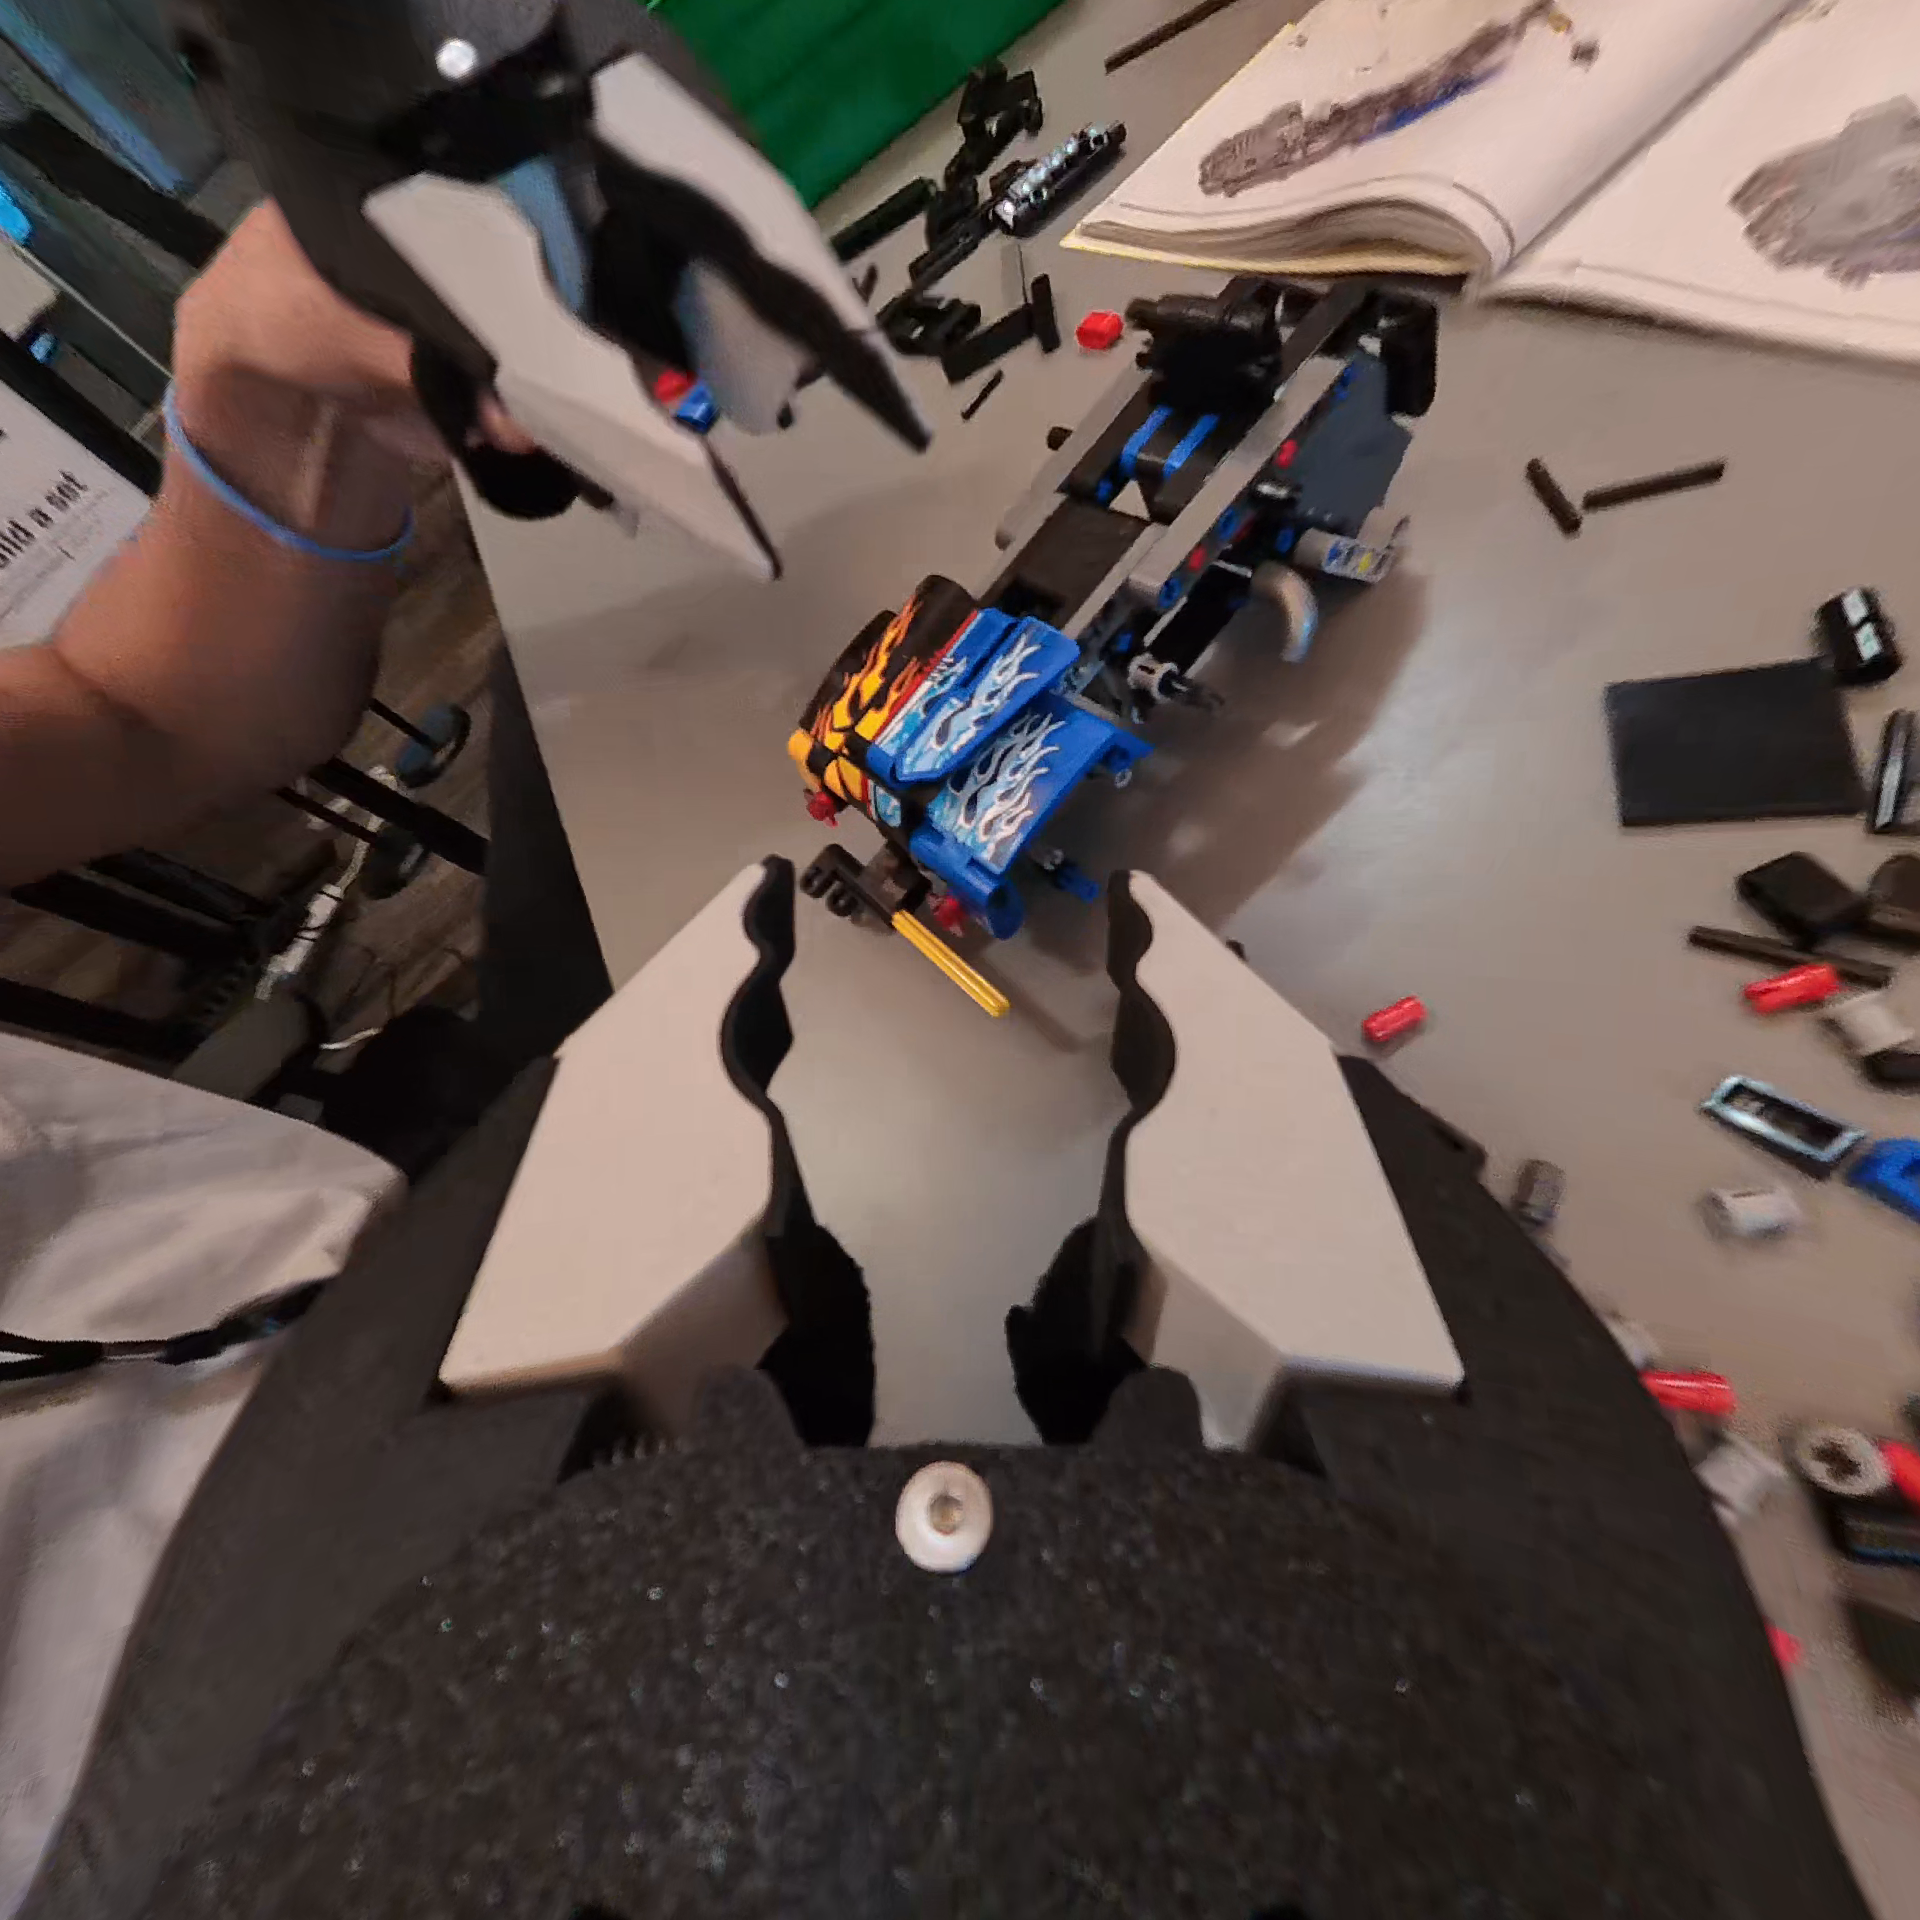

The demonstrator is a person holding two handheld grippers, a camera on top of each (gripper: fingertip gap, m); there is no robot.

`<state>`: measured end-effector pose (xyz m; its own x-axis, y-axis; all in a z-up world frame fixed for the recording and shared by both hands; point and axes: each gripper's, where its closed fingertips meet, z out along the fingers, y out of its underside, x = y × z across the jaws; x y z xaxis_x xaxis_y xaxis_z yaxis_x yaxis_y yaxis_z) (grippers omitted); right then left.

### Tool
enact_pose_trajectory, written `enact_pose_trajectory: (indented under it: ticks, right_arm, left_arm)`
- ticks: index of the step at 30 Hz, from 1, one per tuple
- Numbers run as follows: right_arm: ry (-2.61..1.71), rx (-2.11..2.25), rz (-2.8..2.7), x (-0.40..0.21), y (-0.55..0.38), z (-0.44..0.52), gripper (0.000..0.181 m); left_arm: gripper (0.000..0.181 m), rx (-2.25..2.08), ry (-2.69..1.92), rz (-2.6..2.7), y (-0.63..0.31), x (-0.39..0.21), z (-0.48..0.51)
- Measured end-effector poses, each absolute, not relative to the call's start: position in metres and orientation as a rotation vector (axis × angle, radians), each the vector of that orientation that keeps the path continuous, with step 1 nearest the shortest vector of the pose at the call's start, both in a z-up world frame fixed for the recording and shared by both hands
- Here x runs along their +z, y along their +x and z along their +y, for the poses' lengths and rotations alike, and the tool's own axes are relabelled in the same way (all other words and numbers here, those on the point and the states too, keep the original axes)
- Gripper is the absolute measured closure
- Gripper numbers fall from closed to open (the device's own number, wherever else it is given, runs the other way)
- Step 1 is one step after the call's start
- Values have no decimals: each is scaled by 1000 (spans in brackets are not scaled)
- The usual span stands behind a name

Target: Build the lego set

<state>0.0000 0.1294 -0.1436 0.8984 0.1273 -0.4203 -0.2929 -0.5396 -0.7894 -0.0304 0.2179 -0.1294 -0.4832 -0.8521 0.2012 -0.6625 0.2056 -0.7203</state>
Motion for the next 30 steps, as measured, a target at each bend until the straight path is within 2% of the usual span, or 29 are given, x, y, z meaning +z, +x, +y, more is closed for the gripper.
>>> enact_pose_trajectory:
  ticks: [2, 6, 10, 15, 18, 19, 23, 28, 30]
  right_arm:
    - [-2095, 631, 171, -147, -3, 133, 106]
    - [-2022, 900, 318, -135, -5, 141, 106]
    - [-2061, 874, 349, -139, 13, 158, 108]
    - [-2124, 977, 349, -141, 31, 186, 102]
    - [-2162, 1124, 351, -149, 26, 193, 108]
    - [-2182, 1106, 339, -153, 26, 194, 117]
    - [-2121, 1136, 298, -147, 24, 201, 115]
    - [-1885, 1254, 221, -124, 13, 208, 92]
    - [-1848, 1252, 131, -120, 3, 210, 91]
  left_arm:
    - [126, -1340, -1599, 2319, -15, -128, 216]
    - [128, -1619, -1936, 2319, 12, -129, 216]
    - [129, -1735, -2068, 2240, 31, -130, 219]
    - [150, -1922, -2088, 2202, 37, -129, 216]
    - [159, -1948, -2020, 2227, 35, -131, 212]
    - [166, -1979, -1982, 2232, 34, -129, 210]
    - [171, -2053, -1724, 2253, 28, -115, 204]
    - [173, -2099, -1367, 2213, 16, -82, 200]
    - [173, -2128, -1257, 2176, 10, -70, 199]
